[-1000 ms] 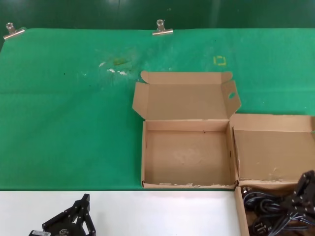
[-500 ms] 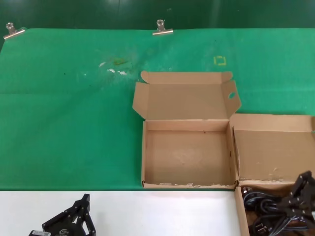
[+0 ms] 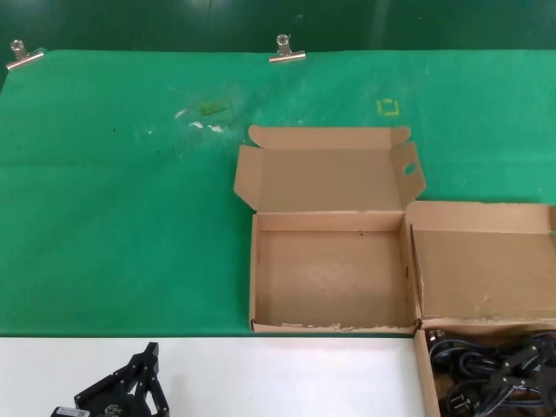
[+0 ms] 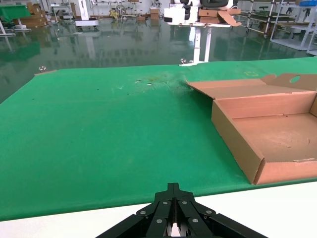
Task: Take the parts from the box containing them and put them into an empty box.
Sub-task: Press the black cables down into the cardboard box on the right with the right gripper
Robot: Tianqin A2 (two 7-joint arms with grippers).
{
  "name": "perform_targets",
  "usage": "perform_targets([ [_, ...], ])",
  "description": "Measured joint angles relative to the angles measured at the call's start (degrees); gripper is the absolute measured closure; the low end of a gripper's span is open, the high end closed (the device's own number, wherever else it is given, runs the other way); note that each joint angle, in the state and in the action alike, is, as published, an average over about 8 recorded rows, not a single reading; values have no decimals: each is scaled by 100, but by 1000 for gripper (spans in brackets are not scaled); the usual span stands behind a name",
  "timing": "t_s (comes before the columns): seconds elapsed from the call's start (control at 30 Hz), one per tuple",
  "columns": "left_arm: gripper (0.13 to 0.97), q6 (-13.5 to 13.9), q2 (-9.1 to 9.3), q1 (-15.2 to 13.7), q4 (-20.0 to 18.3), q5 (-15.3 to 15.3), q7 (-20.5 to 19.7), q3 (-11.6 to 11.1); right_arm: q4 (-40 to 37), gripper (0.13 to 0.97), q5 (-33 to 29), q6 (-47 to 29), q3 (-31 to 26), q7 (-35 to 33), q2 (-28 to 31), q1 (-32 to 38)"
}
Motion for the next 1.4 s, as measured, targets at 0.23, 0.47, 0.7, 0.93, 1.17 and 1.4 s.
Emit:
perform_targets([
  [0.23,948,0,0,0,0,0,0,0,-41,754,6,44,-13,-62,-20,-60],
  [0.47,948,0,0,0,0,0,0,0,-123,623,31,86,-45,-141,-79,-99],
  [0.7,948,0,0,0,0,0,0,0,-299,472,41,178,-99,-283,-190,-113],
  [0.93,948,0,0,0,0,0,0,0,-438,503,22,258,-144,-362,-301,-86],
  [1.17,948,0,0,0,0,0,0,0,-541,533,-18,281,-207,-397,-390,-50],
  [1.4,948,0,0,0,0,0,0,0,-605,610,-64,270,-260,-404,-441,-21],
])
